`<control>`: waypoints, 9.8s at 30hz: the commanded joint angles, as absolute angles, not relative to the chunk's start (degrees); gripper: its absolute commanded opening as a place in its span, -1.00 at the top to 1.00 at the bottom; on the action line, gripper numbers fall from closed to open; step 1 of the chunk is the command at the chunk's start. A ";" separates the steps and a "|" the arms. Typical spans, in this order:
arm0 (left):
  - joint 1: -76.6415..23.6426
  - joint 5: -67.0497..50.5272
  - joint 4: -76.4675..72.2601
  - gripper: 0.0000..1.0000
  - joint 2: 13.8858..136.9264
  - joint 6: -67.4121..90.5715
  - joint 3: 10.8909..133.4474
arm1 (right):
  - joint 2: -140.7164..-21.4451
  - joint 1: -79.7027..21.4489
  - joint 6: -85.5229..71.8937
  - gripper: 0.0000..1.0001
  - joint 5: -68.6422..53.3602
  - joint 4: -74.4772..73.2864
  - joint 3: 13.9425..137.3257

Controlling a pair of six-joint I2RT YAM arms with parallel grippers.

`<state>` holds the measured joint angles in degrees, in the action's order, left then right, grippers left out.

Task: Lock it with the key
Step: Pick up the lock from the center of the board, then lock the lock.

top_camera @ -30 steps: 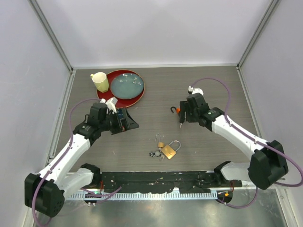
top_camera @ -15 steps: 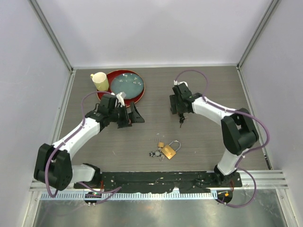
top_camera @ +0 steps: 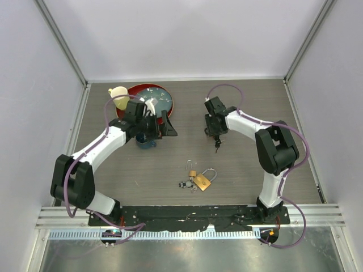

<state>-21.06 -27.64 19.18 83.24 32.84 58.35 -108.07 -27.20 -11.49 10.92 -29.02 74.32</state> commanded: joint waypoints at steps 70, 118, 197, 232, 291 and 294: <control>-33.22 -44.65 -40.25 0.13 81.82 51.59 54.93 | -67.59 -24.52 -62.93 0.98 -34.10 49.57 40.08; -33.31 -51.68 15.90 1.00 71.63 14.86 65.56 | -72.85 -22.76 -32.00 -0.68 -47.91 6.62 65.65; -33.40 -70.14 21.89 1.00 70.14 11.60 67.41 | -70.66 -29.97 -21.98 0.09 -59.94 2.30 65.48; -33.40 -72.25 19.16 1.00 70.58 13.62 67.32 | -65.57 -29.97 -25.23 0.96 -61.00 5.01 62.93; -32.08 -43.41 -25.75 -0.93 63.63 29.27 58.71 | -50.72 -29.62 -52.19 0.98 -23.82 27.76 46.59; -32.17 -44.47 -27.50 -0.92 65.47 29.97 59.59 | -50.10 -29.44 -57.12 0.97 -22.85 33.81 43.43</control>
